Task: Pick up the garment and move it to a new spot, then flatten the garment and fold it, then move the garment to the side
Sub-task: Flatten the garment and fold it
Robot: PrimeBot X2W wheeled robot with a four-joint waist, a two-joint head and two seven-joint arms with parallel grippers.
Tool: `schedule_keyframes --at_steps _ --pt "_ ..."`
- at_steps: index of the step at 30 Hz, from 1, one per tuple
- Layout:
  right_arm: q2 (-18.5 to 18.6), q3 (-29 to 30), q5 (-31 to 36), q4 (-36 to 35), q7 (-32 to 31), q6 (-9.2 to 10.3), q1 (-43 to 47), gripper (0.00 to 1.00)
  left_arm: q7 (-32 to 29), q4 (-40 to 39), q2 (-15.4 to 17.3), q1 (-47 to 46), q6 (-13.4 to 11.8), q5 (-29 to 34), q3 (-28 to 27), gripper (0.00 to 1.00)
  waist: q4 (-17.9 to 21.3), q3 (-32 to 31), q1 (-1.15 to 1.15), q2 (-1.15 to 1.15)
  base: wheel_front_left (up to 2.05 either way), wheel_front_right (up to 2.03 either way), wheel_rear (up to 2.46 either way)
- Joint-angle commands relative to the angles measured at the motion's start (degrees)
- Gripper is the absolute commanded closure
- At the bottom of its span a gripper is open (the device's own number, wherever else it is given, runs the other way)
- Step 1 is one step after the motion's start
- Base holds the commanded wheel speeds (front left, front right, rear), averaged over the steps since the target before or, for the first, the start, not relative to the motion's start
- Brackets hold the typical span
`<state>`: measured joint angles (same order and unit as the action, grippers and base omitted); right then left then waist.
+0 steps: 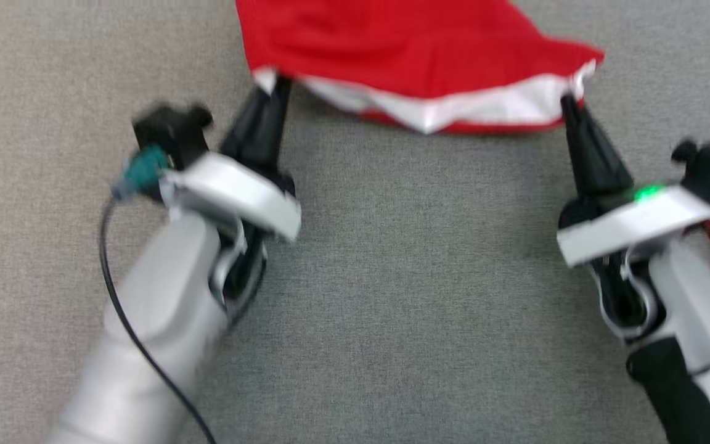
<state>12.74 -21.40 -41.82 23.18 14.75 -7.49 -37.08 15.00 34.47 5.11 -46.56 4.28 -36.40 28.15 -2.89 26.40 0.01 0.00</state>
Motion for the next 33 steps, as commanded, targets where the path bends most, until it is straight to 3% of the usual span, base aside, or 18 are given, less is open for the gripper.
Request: schedule_keyframes --at_steps 1,6,12,18,20,27,33 --pt "0.1 0.6 0.1 -1.5 0.4 0.0 2.9 1.0 0.2 -2.2 0.6 3.2 -1.2 1.1 -0.2 1.0 0.2 -1.4 -0.01 0.0 0.0 0.0 0.0" --pt "-0.7 2.4 0.1 -5.8 0.4 0.0 14.7 1.0 -1.6 -10.8 3.0 16.1 -2.8 1.5 1.6 1.0 0.4 -4.7 -0.01 0.0 0.0 0.0 0.0" --pt "-0.4 5.1 0.1 -9.8 -1.8 0.0 26.6 1.0 -11.1 -21.1 8.0 29.0 -5.1 -1.0 3.9 1.0 0.9 -9.5 -0.01 0.0 0.0 0.0 0.0" --pt "-2.3 12.2 2.7 -17.0 -8.6 0.0 39.2 1.0 -22.1 -35.1 15.1 41.9 -9.3 -5.3 4.3 1.0 1.5 -13.8 -0.01 0.0 0.0 0.0 0.0" --pt "-4.2 15.2 4.3 -20.5 -12.7 0.01 44.2 1.0 -25.5 -40.0 17.6 46.2 -11.9 -6.0 4.5 1.0 1.5 -15.2 -0.01 0.0 0.0 0.0 0.0" --pt "-8.1 21.3 7.4 -28.4 -20.6 0.01 53.8 1.0 -31.0 -48.9 20.6 53.8 -16.8 -8.1 4.9 1.0 1.8 -16.8 -0.01 0.0 0.0 0.0 0.0" --pt "-9.2 24.4 9.1 -33.8 -24.4 0.01 57.5 1.0 -31.8 -52.6 21.4 56.3 -18.3 -8.6 4.6 1.0 2.2 -17.3 -0.01 0.0 0.0 0.0 0.0"
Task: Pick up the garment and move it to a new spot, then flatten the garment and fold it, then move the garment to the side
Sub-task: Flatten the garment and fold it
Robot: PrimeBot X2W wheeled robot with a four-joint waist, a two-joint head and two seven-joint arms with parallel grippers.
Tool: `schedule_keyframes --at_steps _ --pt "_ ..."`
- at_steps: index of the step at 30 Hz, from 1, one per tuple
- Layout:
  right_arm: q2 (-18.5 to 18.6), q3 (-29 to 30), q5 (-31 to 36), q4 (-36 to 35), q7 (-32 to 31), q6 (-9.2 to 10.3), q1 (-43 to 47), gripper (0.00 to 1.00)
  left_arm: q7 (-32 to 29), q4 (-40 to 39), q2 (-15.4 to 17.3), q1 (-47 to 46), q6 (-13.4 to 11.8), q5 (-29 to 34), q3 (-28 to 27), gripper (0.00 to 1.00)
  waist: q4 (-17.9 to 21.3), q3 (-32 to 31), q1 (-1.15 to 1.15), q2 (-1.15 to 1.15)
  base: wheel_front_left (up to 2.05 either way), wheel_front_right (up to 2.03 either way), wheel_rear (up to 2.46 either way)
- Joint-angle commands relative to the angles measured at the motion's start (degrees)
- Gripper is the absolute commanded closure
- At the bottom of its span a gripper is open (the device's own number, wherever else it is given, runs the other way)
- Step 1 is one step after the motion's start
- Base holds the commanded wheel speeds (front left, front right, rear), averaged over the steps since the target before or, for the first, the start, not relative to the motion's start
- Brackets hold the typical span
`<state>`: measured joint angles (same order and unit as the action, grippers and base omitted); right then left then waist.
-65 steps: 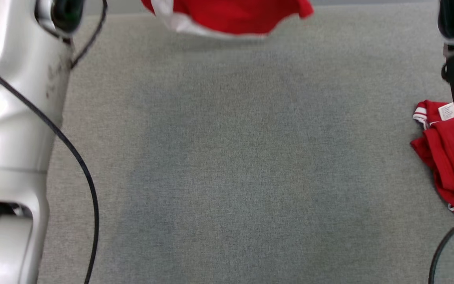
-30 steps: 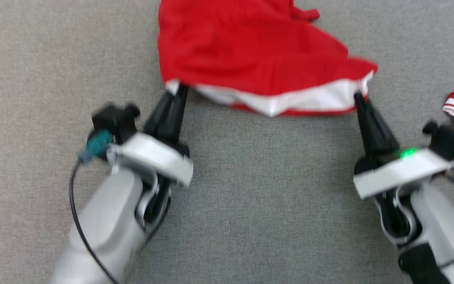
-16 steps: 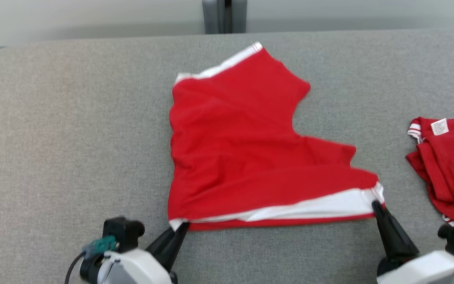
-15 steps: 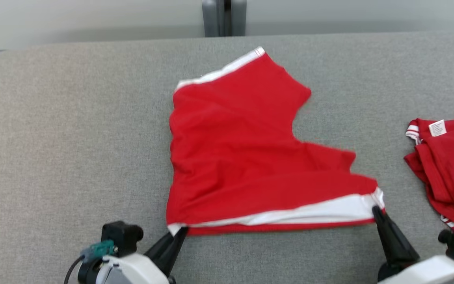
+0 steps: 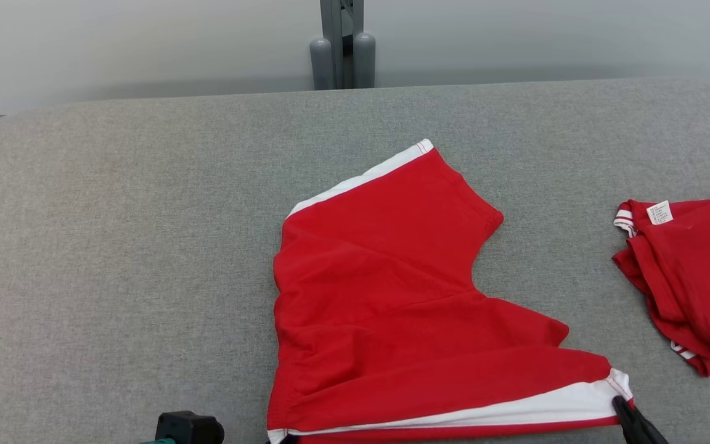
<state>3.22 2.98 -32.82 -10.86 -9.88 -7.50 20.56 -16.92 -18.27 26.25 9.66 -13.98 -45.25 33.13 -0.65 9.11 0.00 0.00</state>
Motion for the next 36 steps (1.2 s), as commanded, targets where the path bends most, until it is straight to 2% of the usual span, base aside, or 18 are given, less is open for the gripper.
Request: schedule_keyframes --at_steps 1,7,13,20,25,36 --pt "0.2 0.6 0.4 -0.8 -0.3 0.02 0.1 1.0 0.2 -0.3 0.5 0.0 -0.4 0.5 -0.5 1.0 0.0 -0.1 0.0 0.0 0.0 0.0 0.0" --pt "0.0 2.3 3.1 -5.4 -2.7 0.02 -4.0 1.0 1.6 -1.1 0.1 -3.3 -0.8 1.9 -1.9 1.0 -0.2 -0.1 0.0 0.0 0.0 0.0 0.0" --pt "3.6 -0.3 7.1 -3.4 -4.5 0.03 -16.3 1.0 1.8 0.8 -0.9 -9.6 0.4 2.9 -2.6 1.0 -1.2 0.3 0.0 0.0 0.0 0.0 0.0" --pt "7.7 -6.3 6.4 5.8 -5.3 0.02 -32.6 1.0 2.9 6.9 -4.1 -19.3 3.2 2.6 -3.4 1.0 -4.3 3.9 0.0 0.0 0.0 0.0 0.0" --pt "10.7 -10.0 6.3 14.1 -4.4 0.02 -43.5 1.0 3.3 13.6 -7.9 -26.4 6.3 0.5 -3.5 1.0 -7.0 8.6 0.0 0.0 0.0 0.0 0.0" --pt "13.8 -18.2 3.2 32.5 0.8 0.02 -61.1 1.0 6.7 28.1 -14.2 -37.9 10.9 -1.3 -4.1 1.0 -11.7 16.6 0.0 0.0 0.0 0.0 0.0"
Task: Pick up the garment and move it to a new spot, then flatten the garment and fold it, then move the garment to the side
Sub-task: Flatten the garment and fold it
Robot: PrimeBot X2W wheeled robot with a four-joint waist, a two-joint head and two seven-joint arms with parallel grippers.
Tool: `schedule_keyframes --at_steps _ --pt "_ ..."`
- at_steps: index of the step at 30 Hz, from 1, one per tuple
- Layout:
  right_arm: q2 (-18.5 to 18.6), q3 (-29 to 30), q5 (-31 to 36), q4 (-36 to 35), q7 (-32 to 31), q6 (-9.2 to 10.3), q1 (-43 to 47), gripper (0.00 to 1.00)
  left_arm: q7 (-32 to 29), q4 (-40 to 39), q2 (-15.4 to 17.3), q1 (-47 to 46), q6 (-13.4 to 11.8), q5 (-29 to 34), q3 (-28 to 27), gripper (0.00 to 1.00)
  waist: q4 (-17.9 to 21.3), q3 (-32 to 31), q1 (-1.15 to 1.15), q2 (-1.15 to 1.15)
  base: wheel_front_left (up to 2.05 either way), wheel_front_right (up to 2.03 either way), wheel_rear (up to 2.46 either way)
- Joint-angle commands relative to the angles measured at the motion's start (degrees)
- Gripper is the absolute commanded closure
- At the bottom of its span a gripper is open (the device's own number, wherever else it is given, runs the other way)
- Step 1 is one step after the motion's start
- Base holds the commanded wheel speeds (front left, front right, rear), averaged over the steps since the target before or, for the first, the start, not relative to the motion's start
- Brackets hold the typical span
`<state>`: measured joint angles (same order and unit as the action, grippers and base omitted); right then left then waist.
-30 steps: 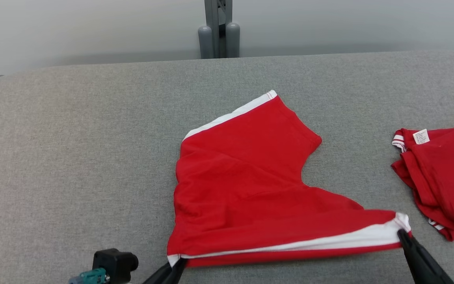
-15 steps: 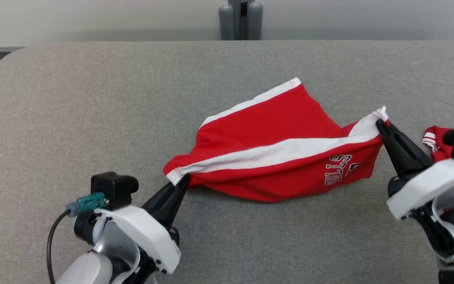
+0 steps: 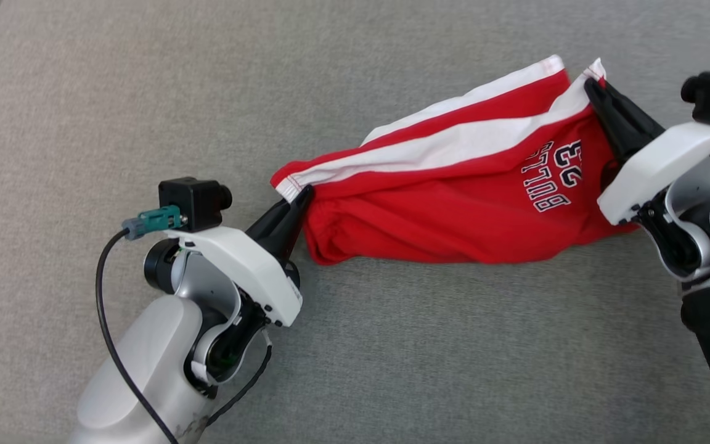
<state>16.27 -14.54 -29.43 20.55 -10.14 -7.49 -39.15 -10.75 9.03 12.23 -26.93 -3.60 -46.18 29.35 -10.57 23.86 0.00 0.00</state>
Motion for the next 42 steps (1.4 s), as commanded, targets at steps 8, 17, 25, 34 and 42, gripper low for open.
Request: schedule_keyframes --at_steps 8,17,25,34,42 --pt "1.8 -5.0 -2.8 10.5 5.7 0.0 -8.5 1.0 2.8 6.9 -3.0 -4.8 2.6 -1.9 -1.0 1.0 -3.2 3.2 0.0 0.0 0.0 0.0 0.0" --pt "1.8 -8.9 -7.7 18.1 11.0 0.01 -12.8 0.0 4.2 10.8 -4.6 -6.3 5.5 -3.3 -0.7 0.0 -3.1 3.1 0.0 0.0 0.0 0.0 0.0" --pt "3.0 -8.1 -9.3 17.2 20.4 0.0 -8.8 0.0 12.9 9.0 -2.9 -3.3 1.2 0.9 -3.2 0.0 -0.9 0.7 0.0 0.0 0.0 0.0 0.0" --pt "1.2 0.7 -1.6 8.8 25.1 0.0 2.7 0.0 21.8 3.0 0.2 2.0 -6.2 7.6 -5.2 0.0 2.8 -3.6 0.0 0.0 0.0 0.0 0.0" --pt "-3.5 7.7 6.9 -2.7 25.3 0.01 17.1 0.0 24.9 -0.2 2.4 7.3 -10.4 12.7 -5.7 0.0 5.0 -6.9 0.0 0.0 0.0 0.0 0.0"
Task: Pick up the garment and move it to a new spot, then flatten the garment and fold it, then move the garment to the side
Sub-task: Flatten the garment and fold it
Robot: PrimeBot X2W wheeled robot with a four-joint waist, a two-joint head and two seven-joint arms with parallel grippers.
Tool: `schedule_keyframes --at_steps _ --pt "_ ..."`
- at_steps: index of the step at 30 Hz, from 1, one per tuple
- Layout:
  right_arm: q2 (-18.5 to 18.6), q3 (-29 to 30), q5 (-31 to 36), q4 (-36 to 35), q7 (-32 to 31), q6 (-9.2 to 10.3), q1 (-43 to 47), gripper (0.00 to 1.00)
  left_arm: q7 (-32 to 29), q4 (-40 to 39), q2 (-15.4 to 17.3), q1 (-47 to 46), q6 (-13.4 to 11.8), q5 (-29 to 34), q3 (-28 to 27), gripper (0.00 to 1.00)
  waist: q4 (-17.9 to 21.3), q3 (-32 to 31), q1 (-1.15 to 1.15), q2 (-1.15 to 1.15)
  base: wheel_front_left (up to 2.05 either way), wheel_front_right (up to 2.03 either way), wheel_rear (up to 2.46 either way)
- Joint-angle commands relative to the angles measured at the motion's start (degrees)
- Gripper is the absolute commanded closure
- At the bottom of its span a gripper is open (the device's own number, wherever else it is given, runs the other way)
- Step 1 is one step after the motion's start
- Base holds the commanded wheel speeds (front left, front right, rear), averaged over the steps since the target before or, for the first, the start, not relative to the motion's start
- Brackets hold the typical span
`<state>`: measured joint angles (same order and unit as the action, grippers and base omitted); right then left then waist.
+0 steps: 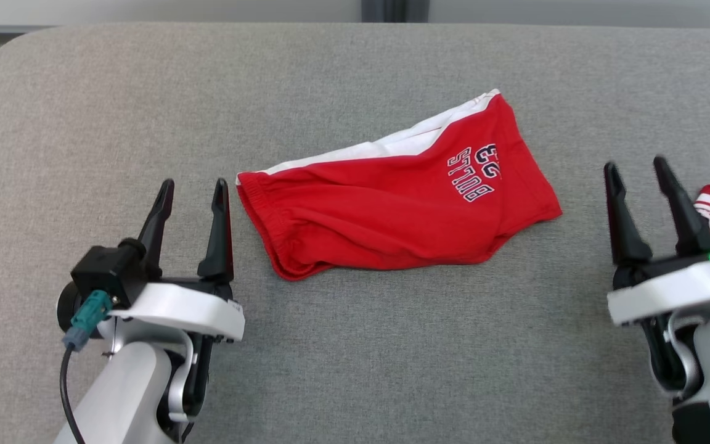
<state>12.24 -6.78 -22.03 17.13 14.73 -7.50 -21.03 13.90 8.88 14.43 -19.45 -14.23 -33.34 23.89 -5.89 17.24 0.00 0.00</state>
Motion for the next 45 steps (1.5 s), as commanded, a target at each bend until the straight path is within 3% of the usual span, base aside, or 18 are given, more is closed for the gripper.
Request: schedule_keyframes --at_steps 1,12,20,36,45 --pt "-0.3 0.5 1.1 -1.2 -0.6 0.02 2.1 0.0 0.3 0.3 0.8 0.9 -0.8 1.1 0.2 0.0 0.7 -0.9 0.0 0.0 0.0 0.0 0.0" --pt "-2.8 3.0 5.5 -9.1 -5.8 0.02 12.0 0.0 -1.0 0.7 1.0 4.5 -2.5 1.8 1.9 0.0 1.1 -3.1 0.0 0.0 0.0 0.0 0.0" --pt "-3.0 3.8 6.3 -10.8 -8.7 0.02 11.7 0.0 -1.2 0.0 1.0 3.7 -2.8 2.0 2.4 0.0 0.0 -3.3 0.0 0.0 0.0 0.0 0.0" --pt "-0.8 -0.2 3.7 7.8 -7.4 0.02 -1.5 0.0 -0.6 0.3 -0.9 0.6 -0.9 1.7 3.9 0.0 -6.3 1.2 0.0 0.0 0.0 0.0 0.0" --pt "-1.7 -1.6 2.9 17.5 -6.8 0.02 -6.4 0.02 0.2 0.9 -1.8 -0.9 -0.3 2.2 4.5 0.0 -7.3 3.3 0.0 0.0 0.0 0.0 0.0"
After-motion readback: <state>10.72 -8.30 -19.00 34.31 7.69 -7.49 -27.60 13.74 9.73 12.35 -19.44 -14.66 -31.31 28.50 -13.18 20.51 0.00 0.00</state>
